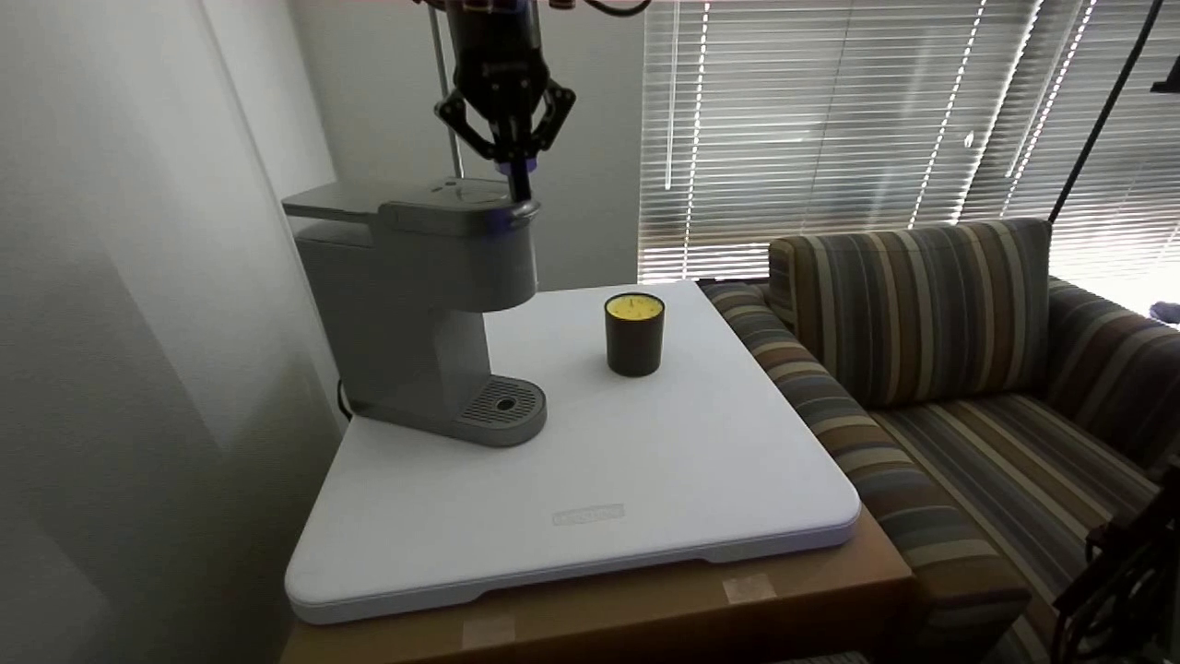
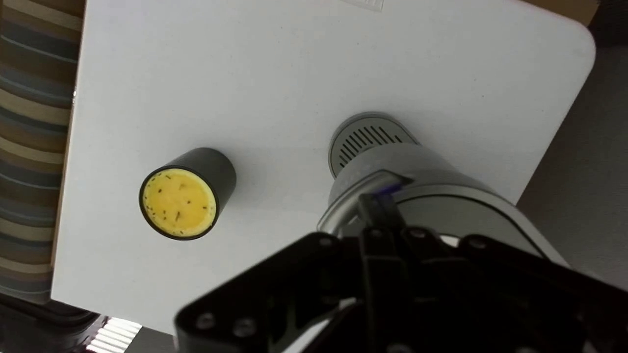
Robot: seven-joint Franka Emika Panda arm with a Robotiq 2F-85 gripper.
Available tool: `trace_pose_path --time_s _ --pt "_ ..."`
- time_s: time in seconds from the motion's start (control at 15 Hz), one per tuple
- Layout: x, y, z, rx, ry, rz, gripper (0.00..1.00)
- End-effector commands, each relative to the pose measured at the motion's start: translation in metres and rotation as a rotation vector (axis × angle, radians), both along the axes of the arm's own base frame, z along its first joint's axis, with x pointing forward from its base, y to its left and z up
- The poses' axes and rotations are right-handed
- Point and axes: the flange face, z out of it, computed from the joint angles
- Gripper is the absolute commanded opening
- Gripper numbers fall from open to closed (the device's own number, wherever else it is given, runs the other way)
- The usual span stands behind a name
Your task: Close the grey coffee maker
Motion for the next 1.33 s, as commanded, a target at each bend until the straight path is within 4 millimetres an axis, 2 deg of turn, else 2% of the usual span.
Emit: trace_pose_path --time_s 0.0,0.53,1.0,1.27 --pt "-0.005 -0.006 -0.019 0.014 0.022 -0.020 0.00" --pt "-0.005 -0.004 0.016 0.015 -0.025 -0.012 0.00" --pt "-0.009 -0.004 0.069 0.002 -0.087 0.016 0.00" --pt "-0.011 -0.005 0.087 0.007 -0.108 0.023 0.00"
